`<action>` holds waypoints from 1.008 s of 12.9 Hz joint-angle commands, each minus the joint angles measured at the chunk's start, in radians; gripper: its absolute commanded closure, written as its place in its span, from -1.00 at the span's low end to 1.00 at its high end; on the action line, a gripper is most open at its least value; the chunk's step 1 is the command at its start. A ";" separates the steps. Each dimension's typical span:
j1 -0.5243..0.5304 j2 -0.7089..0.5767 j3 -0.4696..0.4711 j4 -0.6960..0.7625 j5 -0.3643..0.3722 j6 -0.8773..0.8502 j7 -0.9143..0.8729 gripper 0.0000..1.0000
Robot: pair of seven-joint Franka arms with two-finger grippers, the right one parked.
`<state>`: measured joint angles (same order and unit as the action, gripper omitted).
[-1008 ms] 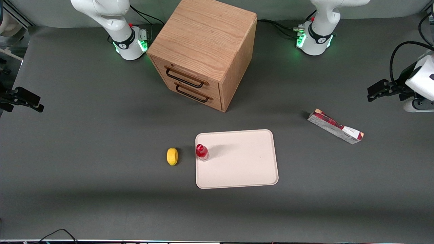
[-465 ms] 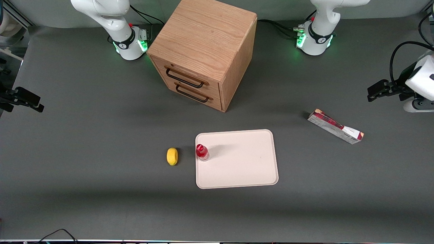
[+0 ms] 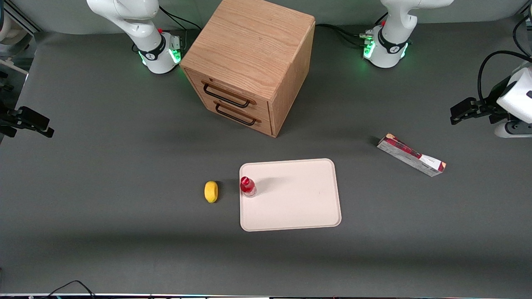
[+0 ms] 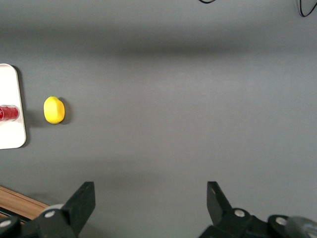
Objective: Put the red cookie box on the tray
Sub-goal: 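Move the left gripper down over the long red-and-white cookie box, then close the left gripper on the cookie box's end and lift it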
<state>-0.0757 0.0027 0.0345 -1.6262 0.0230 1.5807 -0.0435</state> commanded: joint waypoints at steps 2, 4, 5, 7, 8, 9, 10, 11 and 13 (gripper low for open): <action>-0.001 0.014 0.001 0.029 -0.008 -0.024 -0.005 -1.00; -0.003 0.013 0.001 0.026 -0.011 -0.027 -0.065 -1.00; -0.001 0.013 -0.001 0.023 -0.014 -0.039 -0.146 -1.00; -0.004 0.014 -0.005 0.019 -0.037 -0.054 -0.298 -1.00; -0.004 0.016 -0.005 0.014 -0.044 -0.066 -0.367 -1.00; -0.006 0.020 -0.007 0.011 -0.048 -0.086 -0.457 -1.00; -0.009 0.026 -0.007 0.011 -0.051 -0.111 -0.536 -1.00; -0.009 0.036 -0.011 0.012 -0.048 -0.129 -0.562 -1.00; -0.003 0.043 -0.010 0.011 -0.049 -0.131 -0.564 -1.00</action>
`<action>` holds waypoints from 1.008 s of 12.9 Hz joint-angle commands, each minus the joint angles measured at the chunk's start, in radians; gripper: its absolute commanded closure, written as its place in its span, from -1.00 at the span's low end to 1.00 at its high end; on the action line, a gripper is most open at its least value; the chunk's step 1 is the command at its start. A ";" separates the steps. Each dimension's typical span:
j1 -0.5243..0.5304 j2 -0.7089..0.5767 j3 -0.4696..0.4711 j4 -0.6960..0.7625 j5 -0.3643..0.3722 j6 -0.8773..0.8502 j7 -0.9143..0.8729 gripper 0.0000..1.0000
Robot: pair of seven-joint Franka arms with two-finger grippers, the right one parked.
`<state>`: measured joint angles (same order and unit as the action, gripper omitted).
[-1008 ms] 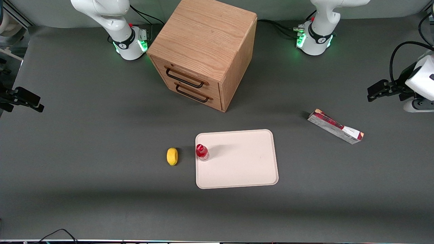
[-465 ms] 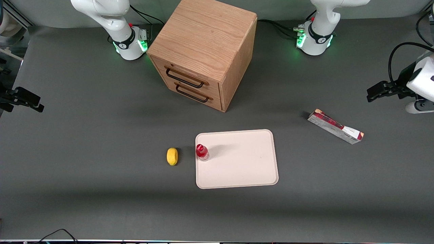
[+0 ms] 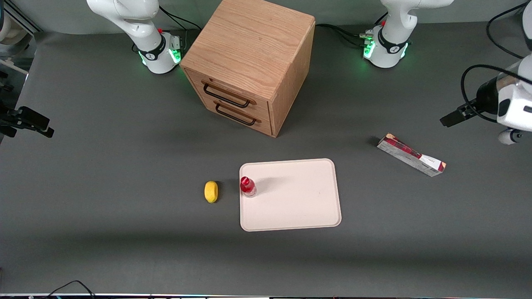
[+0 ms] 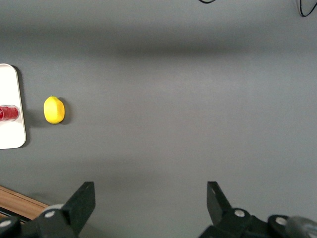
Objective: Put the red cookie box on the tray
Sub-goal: 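Close the left gripper on the cookie box's end and lift it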
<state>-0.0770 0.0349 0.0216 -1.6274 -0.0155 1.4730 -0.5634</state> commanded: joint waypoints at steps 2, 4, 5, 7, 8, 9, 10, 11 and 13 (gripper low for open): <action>0.002 0.016 0.011 -0.018 -0.011 0.002 -0.041 -1.00; 0.006 0.007 0.026 -0.095 -0.014 0.088 -0.026 -1.00; 0.006 0.007 0.031 -0.135 -0.014 0.133 -0.018 -1.00; 0.010 0.010 0.043 -0.204 -0.014 0.219 0.005 -1.00; 0.010 0.008 0.053 -0.251 -0.014 0.271 0.007 -1.00; 0.010 0.010 0.055 -0.296 -0.014 0.321 0.011 -1.00; 0.010 0.016 0.055 -0.334 -0.014 0.364 0.016 -1.00; 0.010 0.022 0.055 -0.368 -0.014 0.401 0.022 -1.00; 0.011 0.054 0.055 -0.419 -0.012 0.473 0.028 -1.00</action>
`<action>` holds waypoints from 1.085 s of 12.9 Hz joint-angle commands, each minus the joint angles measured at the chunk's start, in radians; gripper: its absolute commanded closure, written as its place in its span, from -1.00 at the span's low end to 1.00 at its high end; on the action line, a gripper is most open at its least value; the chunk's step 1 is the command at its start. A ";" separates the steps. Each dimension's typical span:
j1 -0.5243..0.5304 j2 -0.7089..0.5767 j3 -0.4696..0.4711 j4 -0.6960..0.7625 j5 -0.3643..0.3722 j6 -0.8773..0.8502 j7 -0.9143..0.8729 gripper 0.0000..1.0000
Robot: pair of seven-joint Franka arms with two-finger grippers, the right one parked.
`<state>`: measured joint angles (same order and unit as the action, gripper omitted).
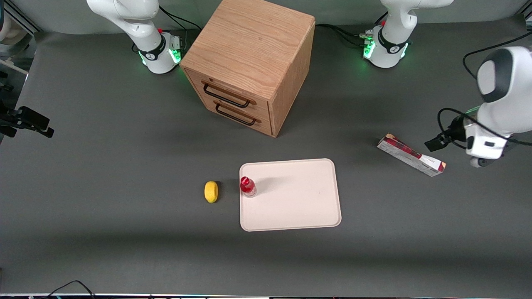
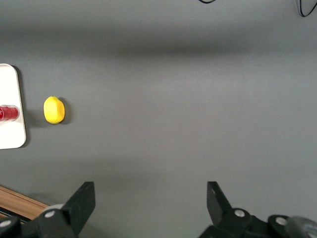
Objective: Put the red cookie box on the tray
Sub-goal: 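Close the left gripper on the cookie box's end and lift it, then raise the held cookie box upright and carry it toward the white tray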
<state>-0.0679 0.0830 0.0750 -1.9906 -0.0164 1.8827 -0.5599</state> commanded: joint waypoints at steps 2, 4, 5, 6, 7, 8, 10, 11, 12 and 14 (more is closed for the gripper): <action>0.007 0.027 0.005 -0.120 -0.011 0.172 0.052 -1.00; 0.008 0.064 0.017 -0.171 -0.011 0.298 0.096 -1.00; 0.008 0.095 0.029 -0.184 -0.011 0.355 0.118 -1.00; 0.008 0.115 0.043 -0.207 -0.011 0.410 0.145 -1.00; 0.008 0.127 0.048 -0.235 -0.013 0.459 0.155 -1.00; 0.008 0.130 0.048 -0.253 -0.013 0.484 0.153 -1.00; 0.008 0.130 0.048 -0.272 -0.022 0.484 0.152 -1.00; 0.008 0.138 0.048 -0.286 -0.042 0.490 0.153 -1.00; 0.008 0.155 0.048 -0.289 -0.054 0.506 0.155 -1.00; 0.008 0.199 0.048 -0.295 -0.054 0.570 0.161 -1.00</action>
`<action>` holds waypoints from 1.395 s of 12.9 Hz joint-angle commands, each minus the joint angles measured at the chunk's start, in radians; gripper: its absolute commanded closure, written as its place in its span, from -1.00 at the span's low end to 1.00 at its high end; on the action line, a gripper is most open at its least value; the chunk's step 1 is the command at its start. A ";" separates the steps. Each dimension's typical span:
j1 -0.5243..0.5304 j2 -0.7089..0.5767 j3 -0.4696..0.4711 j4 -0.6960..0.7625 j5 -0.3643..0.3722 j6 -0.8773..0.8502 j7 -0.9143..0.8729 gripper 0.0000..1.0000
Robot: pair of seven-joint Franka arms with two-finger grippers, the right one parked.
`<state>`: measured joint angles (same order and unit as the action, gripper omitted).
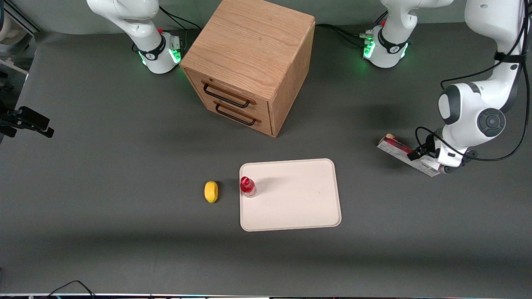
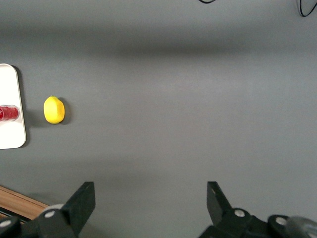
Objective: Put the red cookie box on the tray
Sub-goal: 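Raise the held cookie box upright and carry it toward the white tray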
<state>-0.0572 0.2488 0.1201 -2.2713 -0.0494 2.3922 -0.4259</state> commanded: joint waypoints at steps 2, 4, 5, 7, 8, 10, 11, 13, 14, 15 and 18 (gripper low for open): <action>-0.006 0.072 0.001 -0.013 -0.023 0.103 0.030 -1.00; -0.006 0.084 0.000 -0.013 -0.023 0.123 0.030 -1.00; -0.006 0.084 0.000 -0.013 -0.023 0.123 0.032 -0.98; -0.007 0.084 -0.002 -0.013 -0.023 0.120 0.032 -0.09; -0.007 0.084 -0.002 -0.013 -0.023 0.119 0.032 0.57; -0.007 0.084 -0.005 -0.013 -0.023 0.114 0.032 1.00; -0.007 0.083 -0.005 -0.013 -0.026 0.113 0.032 1.00; -0.006 0.081 -0.007 -0.013 -0.029 0.108 0.086 1.00; -0.006 0.078 -0.007 -0.011 -0.036 0.104 0.122 1.00; -0.007 0.069 -0.007 -0.001 -0.041 0.078 0.140 1.00; -0.016 0.026 -0.023 0.180 -0.032 -0.196 0.160 1.00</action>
<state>-0.0591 0.3280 0.1061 -2.2140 -0.0709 2.3849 -0.2926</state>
